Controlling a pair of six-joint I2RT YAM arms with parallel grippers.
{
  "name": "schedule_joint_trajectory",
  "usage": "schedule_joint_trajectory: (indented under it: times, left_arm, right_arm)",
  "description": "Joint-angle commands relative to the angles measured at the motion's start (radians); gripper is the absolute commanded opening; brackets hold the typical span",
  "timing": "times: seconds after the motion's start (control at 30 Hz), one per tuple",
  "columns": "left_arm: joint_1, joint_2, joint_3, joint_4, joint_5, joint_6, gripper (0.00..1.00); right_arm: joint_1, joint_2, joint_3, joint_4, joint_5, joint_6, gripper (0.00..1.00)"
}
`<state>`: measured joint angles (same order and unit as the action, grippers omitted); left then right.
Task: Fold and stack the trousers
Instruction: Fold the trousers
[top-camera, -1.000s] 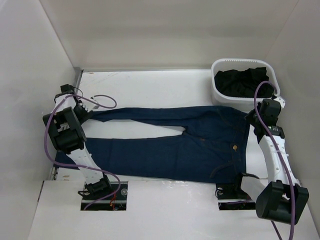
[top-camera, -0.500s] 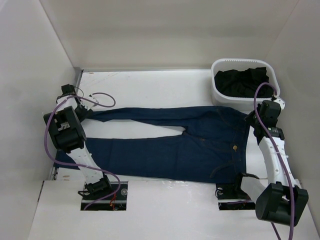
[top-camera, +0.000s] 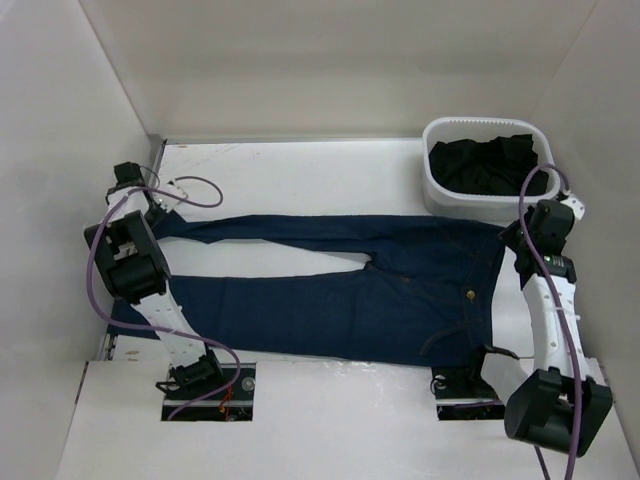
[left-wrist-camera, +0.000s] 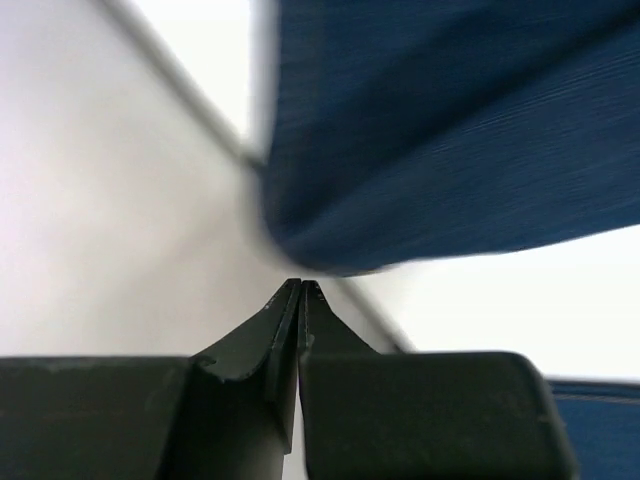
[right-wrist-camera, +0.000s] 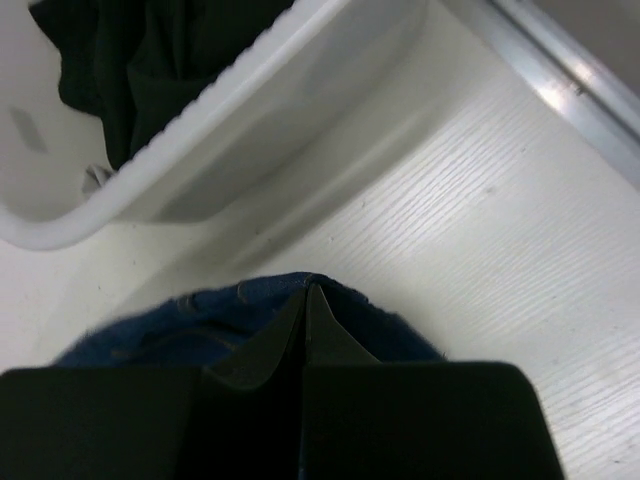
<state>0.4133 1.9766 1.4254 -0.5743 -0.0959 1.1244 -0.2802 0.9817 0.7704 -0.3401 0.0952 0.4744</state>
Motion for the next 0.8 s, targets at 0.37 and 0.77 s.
schedule_joint_trajectory:
  times: [0.37, 0.77]
  left_arm:
    - [0.077, -0.311, 0.029, -0.179, 0.1, 0.1, 0.14]
    - [-0.129, -0.217, -0.169, 0.073, 0.131, 0.135, 0.57]
  right_arm:
    - [-0.078, -0.115, 0.058, 0.055, -0.078, -0.003, 0.0]
    - [-0.004, -0.08, 0.04, 0.053, -0.029, 0.01, 0.0]
